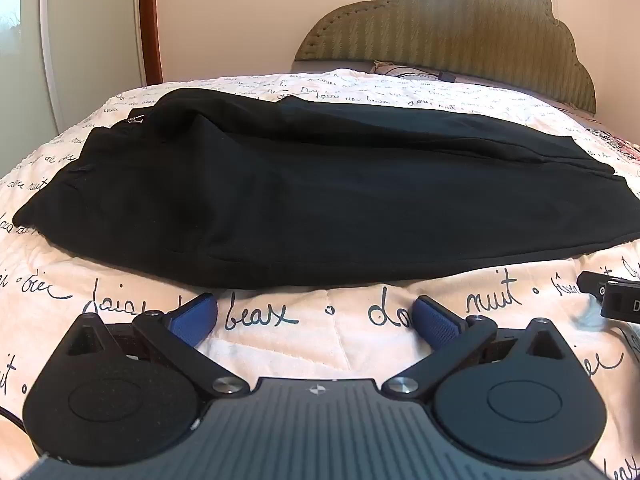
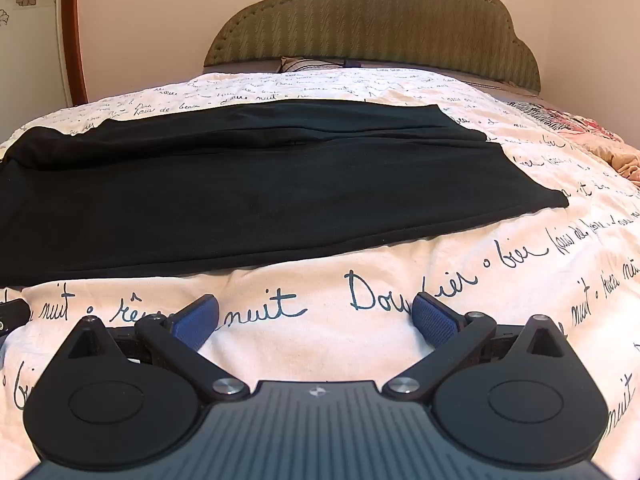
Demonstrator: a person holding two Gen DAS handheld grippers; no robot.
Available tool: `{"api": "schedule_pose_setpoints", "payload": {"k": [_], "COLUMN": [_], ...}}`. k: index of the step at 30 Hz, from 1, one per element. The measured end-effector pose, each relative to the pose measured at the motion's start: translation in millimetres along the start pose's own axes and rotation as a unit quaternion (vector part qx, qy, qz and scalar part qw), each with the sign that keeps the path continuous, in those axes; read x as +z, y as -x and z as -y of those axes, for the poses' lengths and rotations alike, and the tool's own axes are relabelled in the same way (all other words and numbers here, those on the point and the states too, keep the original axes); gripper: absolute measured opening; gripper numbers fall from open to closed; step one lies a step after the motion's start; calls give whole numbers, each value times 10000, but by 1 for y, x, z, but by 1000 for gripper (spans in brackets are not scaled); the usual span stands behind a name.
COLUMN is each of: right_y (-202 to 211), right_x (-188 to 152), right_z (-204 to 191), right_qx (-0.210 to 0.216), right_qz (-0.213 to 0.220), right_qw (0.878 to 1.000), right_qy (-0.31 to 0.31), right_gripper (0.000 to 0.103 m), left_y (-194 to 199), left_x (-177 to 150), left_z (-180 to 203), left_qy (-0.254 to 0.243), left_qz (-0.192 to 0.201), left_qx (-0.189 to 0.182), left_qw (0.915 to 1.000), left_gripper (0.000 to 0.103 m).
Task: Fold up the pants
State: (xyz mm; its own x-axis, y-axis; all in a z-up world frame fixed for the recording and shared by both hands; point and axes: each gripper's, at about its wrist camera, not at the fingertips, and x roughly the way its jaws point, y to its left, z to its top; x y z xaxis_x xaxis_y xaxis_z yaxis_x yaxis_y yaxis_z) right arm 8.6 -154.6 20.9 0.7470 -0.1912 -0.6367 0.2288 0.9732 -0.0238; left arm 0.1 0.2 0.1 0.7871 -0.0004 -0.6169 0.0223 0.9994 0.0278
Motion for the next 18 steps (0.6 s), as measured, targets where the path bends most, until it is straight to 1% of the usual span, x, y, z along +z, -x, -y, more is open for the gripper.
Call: {"api": "schedule_pose_setpoints", "payload": {"k": [18], "right_y": [1], "right_x": [1], "right_z": [0], "right_qx": [9], "right_qz": [0], "right_qw": [10000], "right_qy": [-23], "right_gripper": [103], "left_y": [0], "left_x": [1], "left_z": [2], "left_qy": [-60], "left_qz": [0], "left_qx": [-9], "left_qw": [10000], "left_gripper": [102]}}
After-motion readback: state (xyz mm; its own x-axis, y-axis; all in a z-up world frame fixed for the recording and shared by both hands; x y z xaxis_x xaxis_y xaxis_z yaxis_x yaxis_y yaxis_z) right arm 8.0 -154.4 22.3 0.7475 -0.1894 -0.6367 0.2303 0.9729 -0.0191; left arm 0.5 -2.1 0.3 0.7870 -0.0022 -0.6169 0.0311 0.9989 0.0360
